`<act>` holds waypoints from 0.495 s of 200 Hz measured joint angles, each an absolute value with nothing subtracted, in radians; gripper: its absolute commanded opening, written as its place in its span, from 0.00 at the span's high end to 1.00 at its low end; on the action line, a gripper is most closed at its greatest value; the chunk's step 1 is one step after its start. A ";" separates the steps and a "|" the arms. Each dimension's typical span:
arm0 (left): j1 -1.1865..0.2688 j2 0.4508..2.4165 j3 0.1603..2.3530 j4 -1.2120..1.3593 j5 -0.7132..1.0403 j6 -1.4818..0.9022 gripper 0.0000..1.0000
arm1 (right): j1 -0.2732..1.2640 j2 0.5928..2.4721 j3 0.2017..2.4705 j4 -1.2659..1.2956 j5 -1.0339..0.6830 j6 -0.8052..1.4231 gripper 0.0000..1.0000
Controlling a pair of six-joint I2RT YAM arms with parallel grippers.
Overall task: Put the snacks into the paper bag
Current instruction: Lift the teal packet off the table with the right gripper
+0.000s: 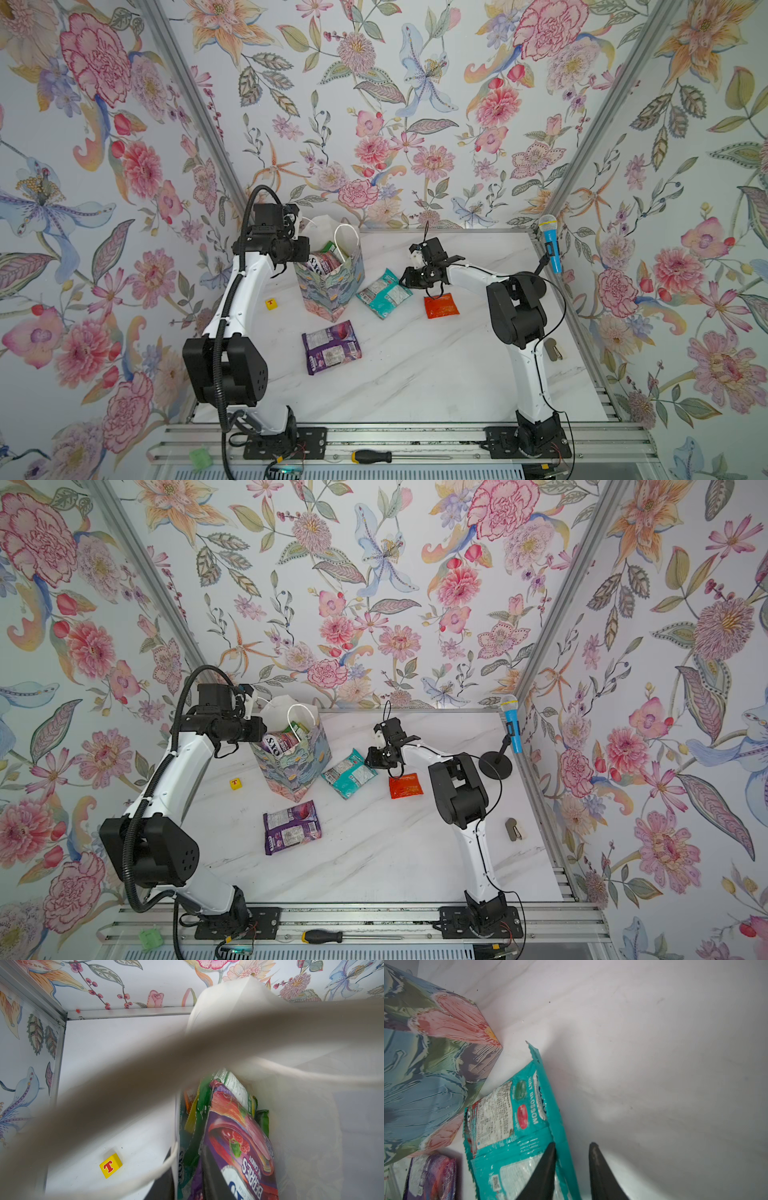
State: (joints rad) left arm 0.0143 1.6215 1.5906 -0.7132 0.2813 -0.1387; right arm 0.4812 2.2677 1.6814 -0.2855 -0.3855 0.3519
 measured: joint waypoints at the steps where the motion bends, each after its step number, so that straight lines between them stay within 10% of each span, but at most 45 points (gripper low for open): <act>1: 0.014 1.621 1.591 -0.713 0.282 -0.139 0.78 | 0.481 2.268 1.681 -0.285 -0.386 0.352 0.76; 30: 0.014 1.621 1.591 -0.713 0.282 -0.139 0.78 | 0.481 2.274 1.681 -0.281 -0.401 0.362 1.00; 99: 0.014 1.621 1.591 -0.713 0.282 -0.139 0.78 | 0.480 2.171 1.621 -0.236 -0.475 0.455 1.00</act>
State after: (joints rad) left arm 0.0143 1.6211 1.5906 -0.7132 0.2821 -0.1387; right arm 0.4805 2.1712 1.6207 -0.2356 -0.4747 0.4545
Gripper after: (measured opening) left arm 0.219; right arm 0.047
